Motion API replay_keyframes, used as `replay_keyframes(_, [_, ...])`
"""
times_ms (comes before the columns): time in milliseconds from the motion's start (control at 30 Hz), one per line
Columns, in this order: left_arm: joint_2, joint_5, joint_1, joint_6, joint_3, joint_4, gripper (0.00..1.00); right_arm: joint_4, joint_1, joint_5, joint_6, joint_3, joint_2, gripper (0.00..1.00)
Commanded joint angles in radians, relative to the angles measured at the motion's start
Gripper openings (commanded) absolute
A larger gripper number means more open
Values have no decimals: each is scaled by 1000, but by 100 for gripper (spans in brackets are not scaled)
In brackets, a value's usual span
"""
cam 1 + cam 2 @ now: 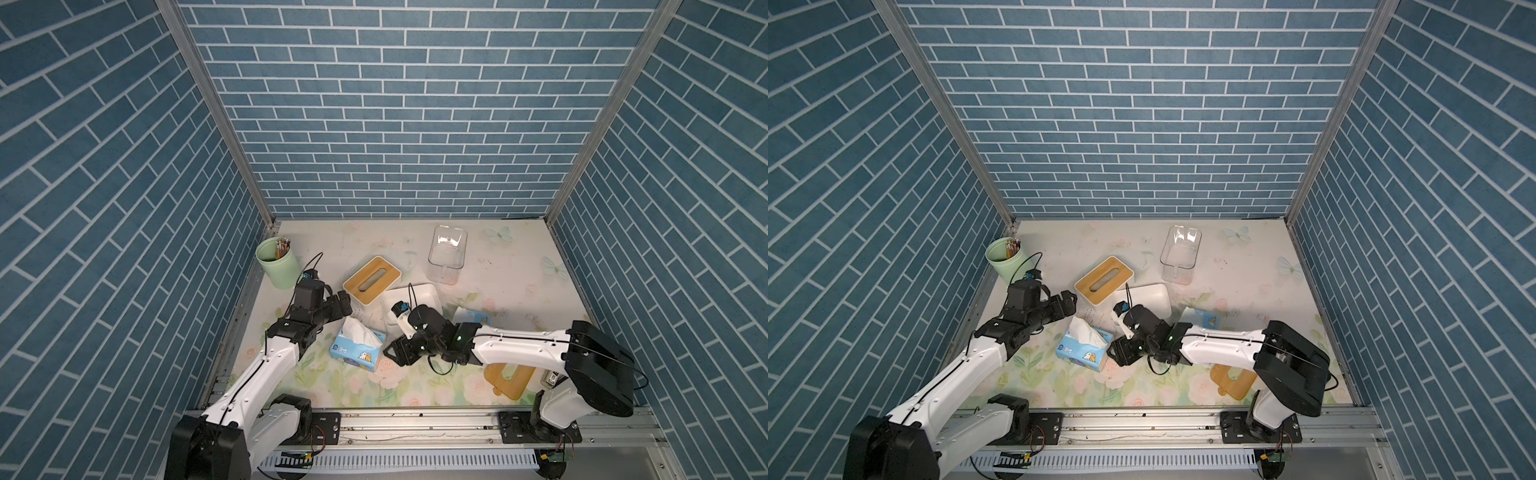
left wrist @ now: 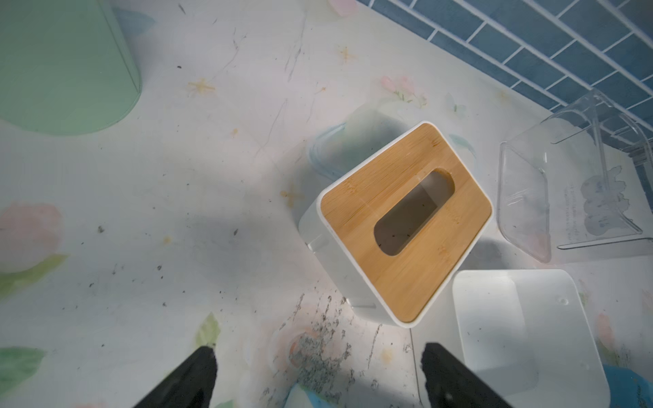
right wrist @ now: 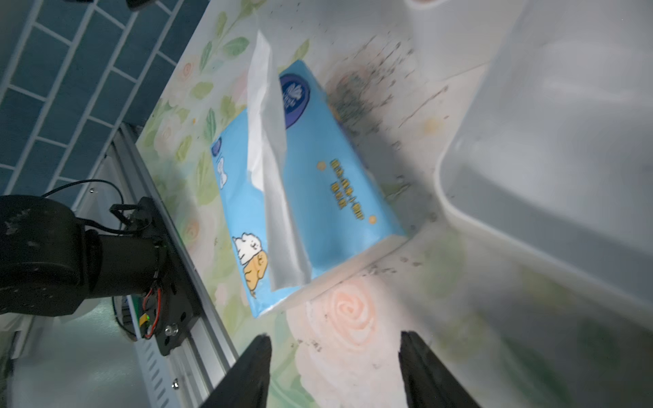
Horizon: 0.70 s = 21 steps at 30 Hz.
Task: Put the tissue paper into the tissue box
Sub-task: Pick up the paper towel from the center of the board.
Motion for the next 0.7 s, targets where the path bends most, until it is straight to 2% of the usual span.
replay_keyframes(0, [9, 74, 19, -5, 10, -41, 96, 204, 45, -4, 143, -22, 38, 61])
replay_keyframes(133, [24, 78, 20, 4, 15, -22, 97, 277, 59, 37, 208, -43, 69, 62])
replay_keyframes(367, [33, 83, 20, 17, 23, 4, 98, 246, 59, 75, 233, 13, 147, 58])
replay_keyframes(567, [22, 90, 21, 15, 19, 13, 98, 246, 51, 91, 253, 42, 195, 48])
replay_keyframes(667, [16, 96, 21, 2, -4, 27, 98, 260, 37, 107, 273, 21, 185, 36])
